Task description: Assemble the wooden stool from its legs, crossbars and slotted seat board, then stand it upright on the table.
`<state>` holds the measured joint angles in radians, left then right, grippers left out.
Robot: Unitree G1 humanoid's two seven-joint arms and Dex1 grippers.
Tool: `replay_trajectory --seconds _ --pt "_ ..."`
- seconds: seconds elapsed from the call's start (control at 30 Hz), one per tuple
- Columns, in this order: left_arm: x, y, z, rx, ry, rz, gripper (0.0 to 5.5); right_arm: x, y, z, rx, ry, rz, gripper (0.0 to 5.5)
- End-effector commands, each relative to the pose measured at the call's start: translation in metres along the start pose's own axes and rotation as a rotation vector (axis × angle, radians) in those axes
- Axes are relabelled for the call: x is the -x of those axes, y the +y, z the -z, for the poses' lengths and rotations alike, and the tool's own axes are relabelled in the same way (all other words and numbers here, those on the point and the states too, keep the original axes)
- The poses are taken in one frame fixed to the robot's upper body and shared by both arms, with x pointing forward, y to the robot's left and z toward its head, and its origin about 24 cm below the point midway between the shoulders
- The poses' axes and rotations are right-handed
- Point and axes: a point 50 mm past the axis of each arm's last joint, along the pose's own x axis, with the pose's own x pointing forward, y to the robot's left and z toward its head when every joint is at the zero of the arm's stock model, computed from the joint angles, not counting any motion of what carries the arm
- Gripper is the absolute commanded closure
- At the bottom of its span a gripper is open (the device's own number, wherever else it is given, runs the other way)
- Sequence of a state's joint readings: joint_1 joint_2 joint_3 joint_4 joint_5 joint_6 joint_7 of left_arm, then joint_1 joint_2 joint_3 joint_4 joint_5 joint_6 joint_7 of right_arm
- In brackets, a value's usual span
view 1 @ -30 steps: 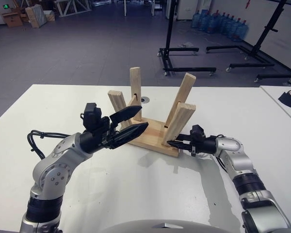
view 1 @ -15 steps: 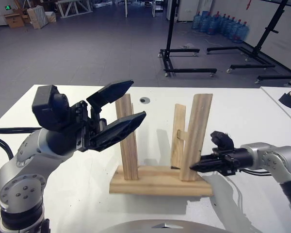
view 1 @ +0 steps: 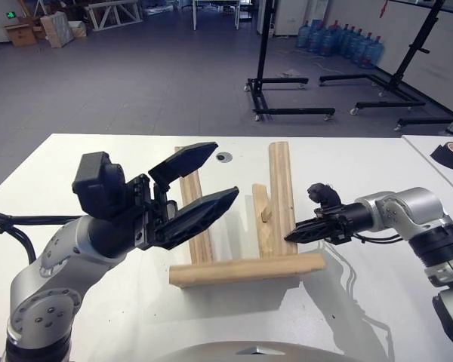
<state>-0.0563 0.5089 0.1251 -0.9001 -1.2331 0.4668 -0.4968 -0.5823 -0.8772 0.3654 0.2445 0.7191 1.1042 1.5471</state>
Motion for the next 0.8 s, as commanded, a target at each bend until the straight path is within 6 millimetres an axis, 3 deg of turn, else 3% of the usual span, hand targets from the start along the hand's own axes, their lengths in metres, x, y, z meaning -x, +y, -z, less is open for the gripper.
replay_trajectory --seconds 0.03,0.37,0.53,0.6,0.8 --pt "0.000 -0.003 0.003 -0.002 0.006 -0.009 1.79 0.006 -0.019 0.012 -0.089 0.044 0.183 2.92" --pt "0.014 0.008 0.006 -0.069 0.073 -0.085 1.79 0.039 0.005 -0.001 -0.024 -0.079 0.200 0.93" --pt "0.052 0.018 0.030 -0.172 0.485 -0.138 1.79 0.056 0.011 0.007 0.097 -0.158 0.302 0.93" --pt "0.073 0.014 0.041 -0.148 0.648 -0.106 1.79 0.070 0.015 0.016 0.239 -0.178 0.374 0.93" --pt "0.108 0.001 0.047 -0.096 0.867 -0.022 1.79 0.087 0.015 0.047 0.523 -0.050 0.532 0.93"
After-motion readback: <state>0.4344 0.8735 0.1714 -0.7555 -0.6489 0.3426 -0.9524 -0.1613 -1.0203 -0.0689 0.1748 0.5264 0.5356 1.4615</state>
